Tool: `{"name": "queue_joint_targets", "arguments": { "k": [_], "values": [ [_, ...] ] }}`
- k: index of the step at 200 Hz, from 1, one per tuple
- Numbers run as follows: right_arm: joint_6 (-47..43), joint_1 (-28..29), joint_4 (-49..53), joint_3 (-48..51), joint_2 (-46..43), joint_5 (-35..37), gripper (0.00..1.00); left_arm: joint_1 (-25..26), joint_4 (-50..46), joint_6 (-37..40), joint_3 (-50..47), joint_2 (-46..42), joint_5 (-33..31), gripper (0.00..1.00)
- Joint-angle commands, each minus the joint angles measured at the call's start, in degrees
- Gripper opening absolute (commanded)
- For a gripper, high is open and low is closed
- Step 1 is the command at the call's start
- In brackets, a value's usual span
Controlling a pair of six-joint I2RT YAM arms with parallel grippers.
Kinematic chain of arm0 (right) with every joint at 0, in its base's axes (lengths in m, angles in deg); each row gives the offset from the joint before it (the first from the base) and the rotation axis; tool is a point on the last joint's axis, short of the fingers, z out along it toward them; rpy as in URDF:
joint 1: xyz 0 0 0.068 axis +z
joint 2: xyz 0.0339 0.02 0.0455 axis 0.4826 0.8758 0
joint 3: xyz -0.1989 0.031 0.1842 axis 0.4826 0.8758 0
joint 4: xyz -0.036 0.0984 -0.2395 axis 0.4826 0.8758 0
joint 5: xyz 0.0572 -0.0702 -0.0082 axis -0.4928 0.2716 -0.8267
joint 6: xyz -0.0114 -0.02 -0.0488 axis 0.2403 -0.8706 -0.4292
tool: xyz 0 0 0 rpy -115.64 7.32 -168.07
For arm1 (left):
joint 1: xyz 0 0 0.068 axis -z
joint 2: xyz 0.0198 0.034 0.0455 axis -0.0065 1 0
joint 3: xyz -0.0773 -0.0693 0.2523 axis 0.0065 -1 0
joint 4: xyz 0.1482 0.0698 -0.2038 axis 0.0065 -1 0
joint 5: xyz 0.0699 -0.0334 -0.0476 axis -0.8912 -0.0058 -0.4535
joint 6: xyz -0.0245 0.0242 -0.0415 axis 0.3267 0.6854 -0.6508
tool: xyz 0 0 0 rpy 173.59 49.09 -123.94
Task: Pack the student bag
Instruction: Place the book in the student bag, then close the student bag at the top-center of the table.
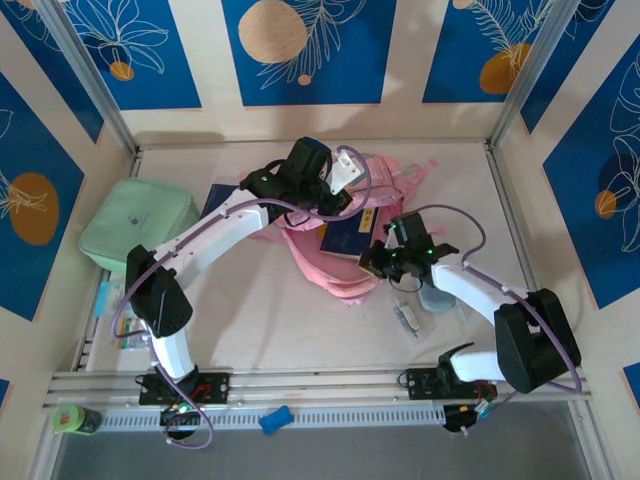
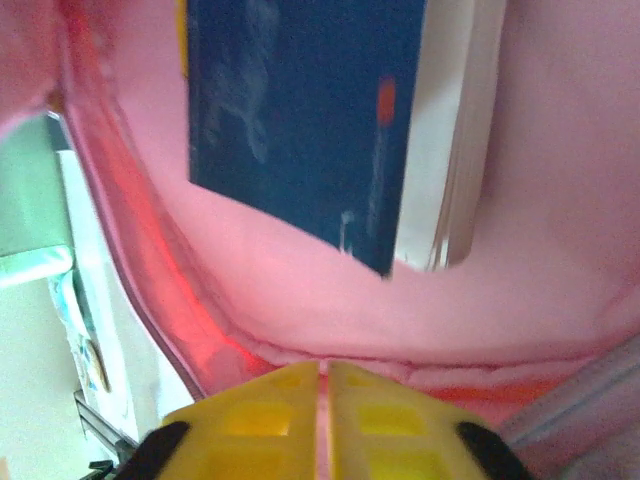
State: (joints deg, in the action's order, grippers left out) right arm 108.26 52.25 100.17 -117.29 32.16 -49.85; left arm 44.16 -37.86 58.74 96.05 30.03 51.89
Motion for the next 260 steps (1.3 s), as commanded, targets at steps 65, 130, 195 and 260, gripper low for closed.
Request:
{"name": "queue_joint_targets", "arguments": {
  "k": [65,130,195,260],
  "values": [
    [9.05,-0.36,-18.88,-1.80,10.71,14.57,0.00,0.42,3.76,-0.31,0.60,-4.06,-0.43,0.00],
    [6.02,-0.14,-18.53,-3.68,11.08,10.76,0.04,0.45,5.60,-0.26,-1.89,-4.17,-3.51,0.00],
    [-1.41,2.54,2.03,1.58,-12.62,10.92,0.24,0.46,7.62,-3.52,-7.31,-5.34,-2.68,0.00],
    [-5.86,4.93,20.07,-4.53,-24.55,7.05,0.34,0.40,15.88,-15.23,-19.73,-10.42,6.48,0.32]
  ]
}}
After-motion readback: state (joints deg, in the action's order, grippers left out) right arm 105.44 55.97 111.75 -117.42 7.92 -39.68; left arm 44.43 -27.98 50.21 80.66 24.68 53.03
